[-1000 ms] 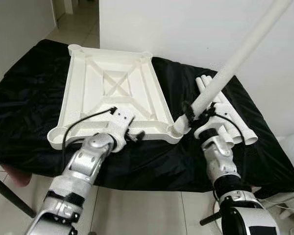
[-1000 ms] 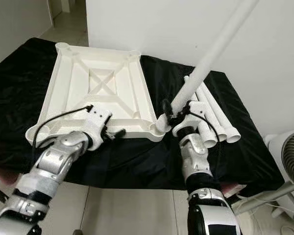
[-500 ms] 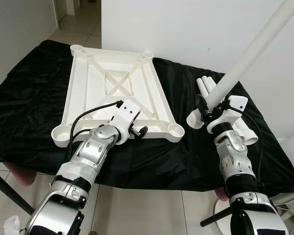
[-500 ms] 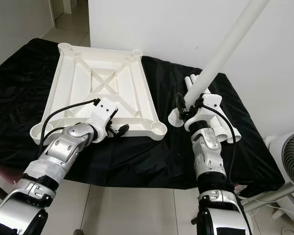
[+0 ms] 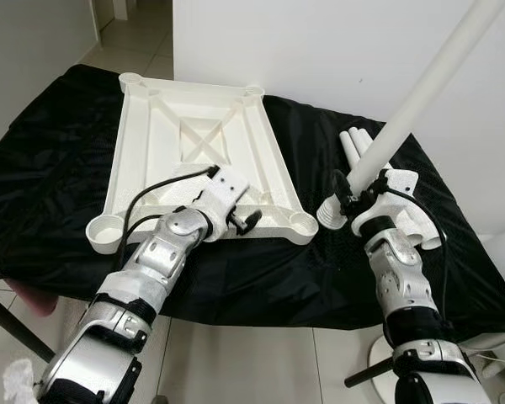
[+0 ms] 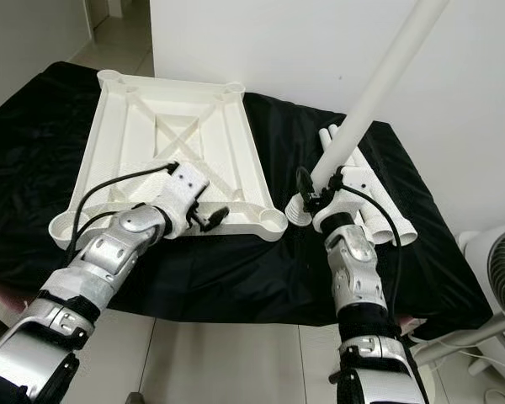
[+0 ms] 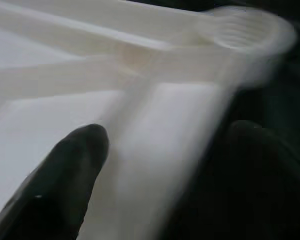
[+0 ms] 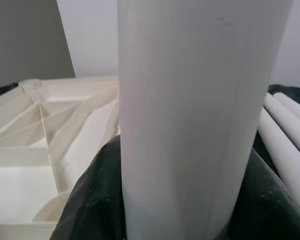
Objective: Building children table
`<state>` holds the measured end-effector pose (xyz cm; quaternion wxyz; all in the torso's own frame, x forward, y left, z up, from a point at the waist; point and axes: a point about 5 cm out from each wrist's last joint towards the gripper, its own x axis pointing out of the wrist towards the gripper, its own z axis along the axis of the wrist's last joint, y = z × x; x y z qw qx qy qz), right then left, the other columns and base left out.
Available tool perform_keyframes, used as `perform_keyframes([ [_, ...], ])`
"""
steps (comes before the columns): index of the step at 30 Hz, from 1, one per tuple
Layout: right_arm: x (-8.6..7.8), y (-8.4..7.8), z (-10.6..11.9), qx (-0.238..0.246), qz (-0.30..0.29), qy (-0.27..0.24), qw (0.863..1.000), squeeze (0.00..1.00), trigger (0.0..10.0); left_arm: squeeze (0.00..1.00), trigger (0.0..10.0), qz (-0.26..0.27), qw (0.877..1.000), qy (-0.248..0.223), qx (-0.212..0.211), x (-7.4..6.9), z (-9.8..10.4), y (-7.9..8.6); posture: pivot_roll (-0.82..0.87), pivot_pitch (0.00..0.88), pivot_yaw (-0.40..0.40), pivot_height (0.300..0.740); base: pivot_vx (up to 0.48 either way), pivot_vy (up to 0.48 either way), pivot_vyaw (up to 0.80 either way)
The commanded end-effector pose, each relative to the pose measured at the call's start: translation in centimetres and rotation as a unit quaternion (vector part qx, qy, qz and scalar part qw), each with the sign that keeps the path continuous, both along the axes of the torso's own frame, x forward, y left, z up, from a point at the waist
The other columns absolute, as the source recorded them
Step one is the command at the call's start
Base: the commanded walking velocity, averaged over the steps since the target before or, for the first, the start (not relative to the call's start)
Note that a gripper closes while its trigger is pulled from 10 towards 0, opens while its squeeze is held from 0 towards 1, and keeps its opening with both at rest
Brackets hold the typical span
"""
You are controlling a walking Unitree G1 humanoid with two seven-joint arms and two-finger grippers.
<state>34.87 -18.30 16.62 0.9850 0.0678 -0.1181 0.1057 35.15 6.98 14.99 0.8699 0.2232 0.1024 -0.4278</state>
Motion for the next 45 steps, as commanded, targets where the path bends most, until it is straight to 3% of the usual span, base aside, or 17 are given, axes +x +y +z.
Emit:
perform_keyframes([
  [1,-0.1,-0.6,0.2,-0.004,-0.011,0.0,1.0,0.0,10.0,0.0,10.0,-0.054,0.998,0.014,0.016,-0.6,-0.5,-1.1,0.11,0.034,-0.146,0.74,0.0,0.0,0.0],
  [5,-0.2,-1.0,0.2,-0.009,-0.018,0.001,1.0,0.0,10.0,0.0,10.0,-0.123,0.991,0.04,0.046,-1.7,-1.4,-1.4,0.1,0.038,-0.134,0.74,0.0,0.0,0.0],
  [15,-0.3,-0.9,0.1,-0.01,-0.023,0.005,1.0,0.0,10.0,0.0,10.0,-0.092,0.991,0.049,0.089,-0.5,-2.4,-1.2,0.09,0.036,-0.123,0.74,0.0,0.0,0.0],
  [16,-0.3,-0.9,0.1,-0.01,-0.023,0.005,1.0,0.0,10.0,0.0,7.8,-0.099,0.989,0.052,0.093,-0.5,-2.4,-1.1,0.09,0.035,-0.121,0.74,0.0,0.0,0.0],
  [17,-0.3,-1.0,0.1,-0.011,-0.025,0.005,1.0,0.0,10.0,0.0,0.7,-0.112,0.987,0.056,0.098,-0.5,-2.5,-1.0,0.09,0.031,-0.117,0.74,0.0,0.0,0.0],
  [18,-0.3,-1.0,0.1,-0.011,-0.025,0.005,1.0,0.0,10.0,0.0,0.0,-0.122,0.986,0.058,0.102,-0.6,-2.5,-1.0,0.09,0.031,-0.117,0.74,0.0,0.0,0.0],
  [21,-0.3,-1.2,0.1,-0.014,-0.029,0.005,0.999,0.0,10.0,0.0,0.0,-0.183,0.974,0.06,0.118,-1.2,-2.2,-0.5,0.09,0.028,-0.111,0.74,0.0,0.0,0.0],
  [27,-0.4,-1.2,0.0,-0.015,-0.03,0.005,0.999,0.0,10.0,0.0,0.0,-0.206,0.969,0.051,0.126,-1.4,-1.8,0.2,0.09,0.025,-0.11,0.74,0.0,0.0,0.0],
  [28,-0.4,-1.2,-0.1,-0.016,-0.03,0.006,0.999,0.0,10.0,0.0,0.0,-0.23,0.962,0.051,0.137,-1.8,-1.6,1.3,0.09,0.021,-0.107,0.74,0.0,0.0,0.0],
  [34,-0.5,-1.0,-0.3,-0.019,-0.029,0.009,0.999,0.0,10.0,0.0,0.0,-0.263,0.948,0.07,0.167,-2.8,-1.9,3.5,0.09,0.019,-0.106,0.74,0.0,0.0,0.0],
  [37,-0.5,-1.0,-0.3,-0.02,-0.029,0.009,0.999,0.0,10.0,0.0,0.0,-0.271,0.945,0.077,0.17,-3.8,-2.0,4.7,0.1,0.017,-0.103,0.74,0.0,0.0,0.0],
  [42,-0.5,-1.0,-0.5,-0.022,-0.028,0.012,0.999,0.0,10.0,0.0,0.0,-0.259,0.949,0.073,0.164,-4.7,-2.5,5.0,0.12,0.017,-0.108,0.74,0.0,0.0,0.0],
  [43,-0.4,-0.9,-0.6,-0.021,-0.026,0.014,0.999,0.0,10.0,0.0,1.2,-0.249,0.952,0.063,0.165,-4.7,-2.6,4.8,0.12,0.017,-0.114,0.74,0.0,0.0,0.0],
  [44,-0.4,-0.9,-0.6,-0.021,-0.026,0.014,0.999,0.0,10.0,0.0,1.2,-0.249,0.952,0.063,0.165,-4.7,-2.6,4.8,0.12,0.017,-0.114,0.74,0.0,0.0,0.0],
  [45,-0.2,-0.4,-0.6,-0.024,-0.017,0.014,0.999,0.0,10.0,0.0,10.0,-0.19,0.966,0.04,0.169,-3.5,-3.1,4.1,0.13,0.017,-0.118,0.74,0.0,0.0,0.0],
])
